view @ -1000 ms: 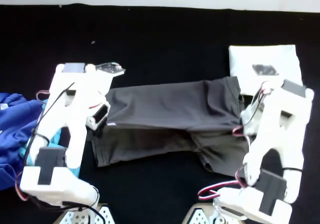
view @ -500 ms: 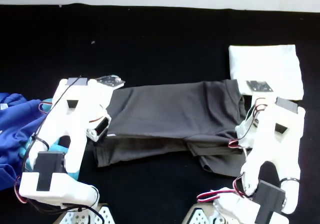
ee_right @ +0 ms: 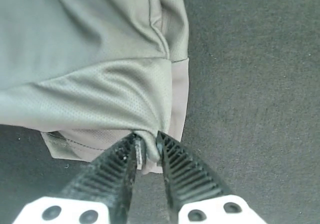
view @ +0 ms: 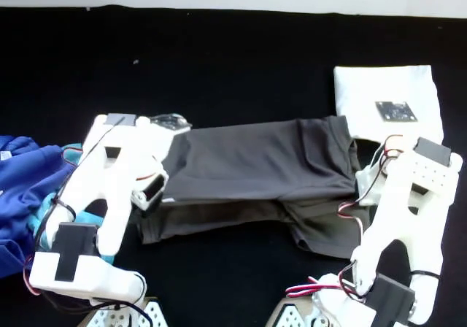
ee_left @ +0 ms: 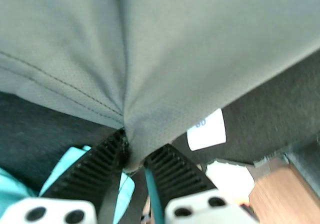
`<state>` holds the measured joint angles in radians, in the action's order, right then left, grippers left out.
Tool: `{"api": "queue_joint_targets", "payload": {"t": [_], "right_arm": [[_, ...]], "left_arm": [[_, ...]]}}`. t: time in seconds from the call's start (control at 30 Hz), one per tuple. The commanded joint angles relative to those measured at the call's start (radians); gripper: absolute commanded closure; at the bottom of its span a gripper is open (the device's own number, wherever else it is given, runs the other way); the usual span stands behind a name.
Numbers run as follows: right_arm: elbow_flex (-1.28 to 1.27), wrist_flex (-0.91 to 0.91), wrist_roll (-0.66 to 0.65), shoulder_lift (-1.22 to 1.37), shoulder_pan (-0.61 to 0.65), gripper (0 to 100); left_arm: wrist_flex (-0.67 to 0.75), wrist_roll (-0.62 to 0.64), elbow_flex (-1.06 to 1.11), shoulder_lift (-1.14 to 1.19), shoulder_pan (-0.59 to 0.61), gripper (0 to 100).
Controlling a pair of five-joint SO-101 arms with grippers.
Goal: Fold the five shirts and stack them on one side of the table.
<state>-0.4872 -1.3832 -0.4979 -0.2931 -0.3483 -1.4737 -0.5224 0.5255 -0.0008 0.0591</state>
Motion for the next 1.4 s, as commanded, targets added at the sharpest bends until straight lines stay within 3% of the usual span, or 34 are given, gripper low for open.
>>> {"api": "queue_joint_targets", "payload": {"t": [0.0,0.23,0.63,0.7,0.87,1.0,1.17,1.3,1.37], "right_arm": [[0.045,-0.01,-0.041,-0.045,-0.03,99.2],[0.044,-0.015,-0.127,-0.039,-0.093,99.2],[0.016,-0.015,-0.129,-0.039,-0.097,99.1],[0.016,-0.018,-0.129,-0.041,-0.097,95.8],[0.025,-0.073,-0.13,-0.047,-0.096,77.0],[0.027,-0.079,-0.126,-0.047,-0.096,76.8],[0.028,-0.079,-0.123,-0.048,-0.097,76.8],[0.081,-0.081,-0.089,-0.048,-0.099,76.9],[0.133,-0.091,-0.021,-0.048,-0.097,82.7]], "left_arm": [[-0.025,-0.005,-0.027,-0.041,-0.036,99],[-0.025,-0.005,-0.025,-0.041,-0.038,99],[0.0,-0.009,0.041,-0.041,-0.048,97],[-0.003,-0.009,0.039,-0.041,-0.048,91],[-0.005,-0.009,0.028,-0.041,-0.047,79],[-0.1,-0.009,-0.067,-0.042,-0.042,78],[-0.256,-0.009,-0.321,-0.042,0.059,78],[-0.267,-0.009,-0.458,-0.03,0.228,79],[-0.262,-0.041,-0.429,-0.027,0.292,84]]}}
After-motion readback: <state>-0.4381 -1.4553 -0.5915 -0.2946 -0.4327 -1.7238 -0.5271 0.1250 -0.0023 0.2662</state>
